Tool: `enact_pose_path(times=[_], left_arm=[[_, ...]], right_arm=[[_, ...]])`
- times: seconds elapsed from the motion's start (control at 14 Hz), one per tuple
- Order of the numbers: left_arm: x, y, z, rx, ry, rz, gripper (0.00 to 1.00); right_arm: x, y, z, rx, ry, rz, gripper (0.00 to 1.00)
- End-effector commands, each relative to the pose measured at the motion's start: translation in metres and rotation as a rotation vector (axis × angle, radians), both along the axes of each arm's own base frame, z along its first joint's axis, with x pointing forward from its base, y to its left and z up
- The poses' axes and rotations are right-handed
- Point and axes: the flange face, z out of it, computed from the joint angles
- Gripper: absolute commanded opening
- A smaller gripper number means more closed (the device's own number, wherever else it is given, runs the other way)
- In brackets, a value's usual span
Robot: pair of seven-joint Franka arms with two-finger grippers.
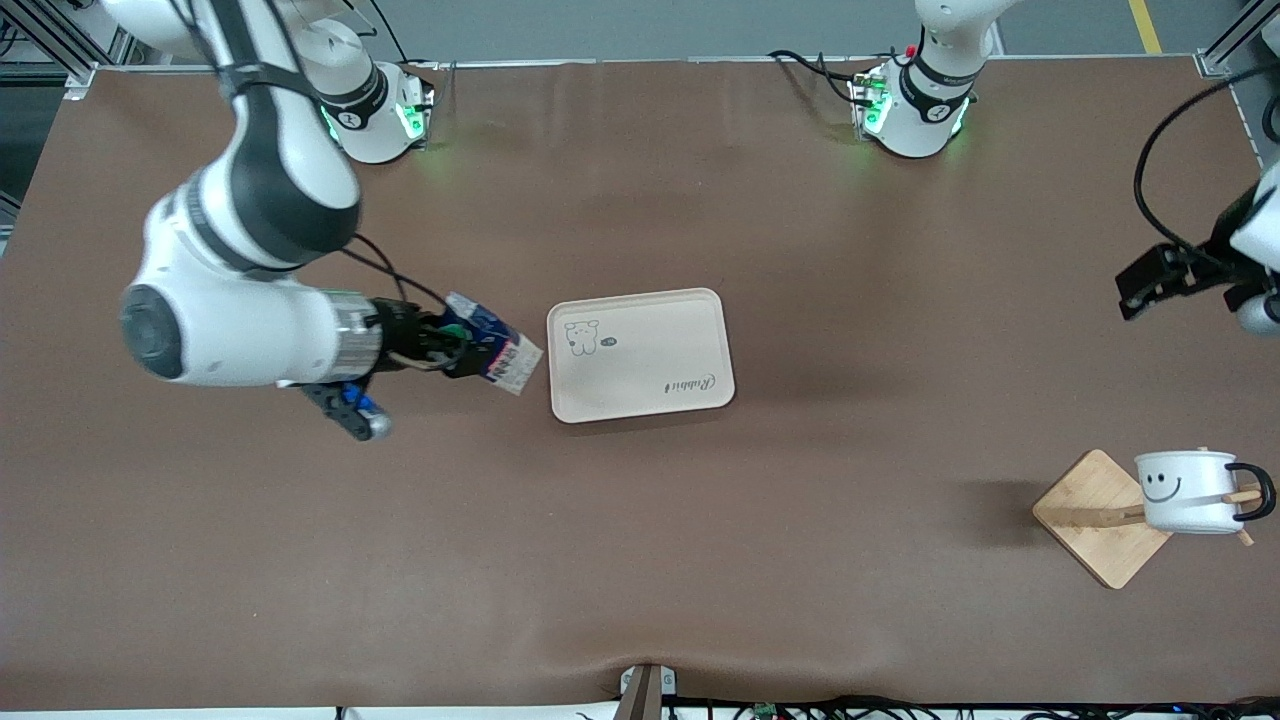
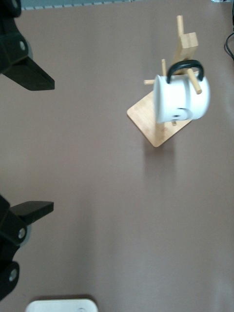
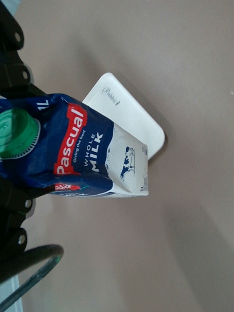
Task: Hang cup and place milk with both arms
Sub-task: 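Carry the milk carton away from the tray with the right gripper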
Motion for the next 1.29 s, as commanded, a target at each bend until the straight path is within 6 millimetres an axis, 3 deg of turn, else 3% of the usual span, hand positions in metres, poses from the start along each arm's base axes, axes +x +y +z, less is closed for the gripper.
enact_pose_path(times=[0.0,0.07,0.21,0.5,0.71,0.86,1.21], left_arm=[[-0.028,0.012,0.012,-0.062,0.049,0.022,1.0],[-0.034,0.009,0.011,-0.066,0.067,0.018,1.0],[-0.045,0.002,0.012,-0.063,0.071,0.008,1.0],[-0.057,0.001,0.015,-0.064,0.073,-0.004,1.0],[-0.058,-0.002,0.017,-0.063,0.066,-0.012,1.0],[-0.057,-0.002,0.017,-0.068,0.066,-0.013,1.0],[-0.058,-0.003,0.019,-0.071,0.065,-0.016,1.0]], right_arm=[[-0.008,-0.072,0.008,-0.048,0.007,0.137,0.0],[-0.012,-0.106,0.001,-0.093,-0.008,0.209,0.0],[-0.023,-0.151,-0.018,-0.068,-0.033,0.355,0.0],[-0.045,-0.236,-0.052,-0.028,-0.077,0.422,0.0],[-0.072,-0.277,-0.096,-0.019,-0.033,0.37,0.0],[-0.085,-0.284,-0.114,-0.067,-0.067,0.407,0.0],[-0.097,-0.322,-0.131,-0.057,-0.057,0.367,0.0]])
